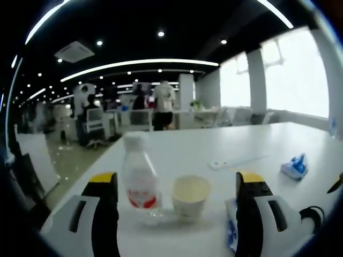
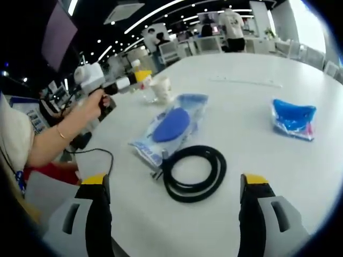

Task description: Arrange the tabletop items into an orderly group along one side of the table until the central work area is clear of visible clutter.

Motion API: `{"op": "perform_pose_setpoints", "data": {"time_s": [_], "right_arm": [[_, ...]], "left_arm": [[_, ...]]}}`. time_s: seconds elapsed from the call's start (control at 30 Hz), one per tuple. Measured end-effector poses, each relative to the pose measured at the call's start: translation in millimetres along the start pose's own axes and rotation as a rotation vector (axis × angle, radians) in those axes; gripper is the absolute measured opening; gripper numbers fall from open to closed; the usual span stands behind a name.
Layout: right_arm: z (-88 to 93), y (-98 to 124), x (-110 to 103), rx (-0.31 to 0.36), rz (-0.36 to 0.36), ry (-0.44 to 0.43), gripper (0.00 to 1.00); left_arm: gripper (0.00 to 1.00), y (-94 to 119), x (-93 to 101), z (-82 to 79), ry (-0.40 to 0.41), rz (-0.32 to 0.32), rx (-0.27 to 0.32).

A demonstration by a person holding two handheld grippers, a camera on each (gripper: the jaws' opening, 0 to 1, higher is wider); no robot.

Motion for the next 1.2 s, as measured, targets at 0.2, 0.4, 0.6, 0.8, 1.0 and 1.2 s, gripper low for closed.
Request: {"op": "perform_pose_setpoints", "data": {"time_s": [0.2,0.4,0.6,0.8,1.0,1.2], "right_arm": [[1.3,-0.4,-2.3,-0.01,-0.012,0.002,0.99],[1.2,-0.3,-2.8,-0.01,-0.014,0.008,0.99],[2.5,-0.2,-0.5,-0.017,-0.007,0.008,0.99],[5.2,-0.3,1.0,-0.032,-0.001,0.009,0.99],[5.5,0.5,5.2,-0.03,0.019,0.004,0.99],[6.8,0.0,5.7,-0.039,0.019,0.006,0.99]], "left_arm": [[0.82,1.8,12.2,13.7,0.008,0.007,-0.031],[0.77,-7.1,12.8,30.7,0.042,-0.007,-0.075],[0.69,-14.6,14.4,48.1,0.054,-0.004,-0.132],[0.61,-25.5,15.2,57.9,0.082,0.005,-0.172],[0.58,-36.8,16.0,60.9,0.09,0.002,-0.185],[0.54,-47.0,15.4,67.1,0.098,-0.021,-0.194]]}}
Point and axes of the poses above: the point that each gripper's makers call its tool centre point, and the gripper's own axes: y roughly backward along the fingers, x roughly to its right, z roughly out of its underside, the point moved 7 cm from there along y, roughly backward along the fingers, and after that the axes turned 5 degrees about y, right-handed, at the moved point
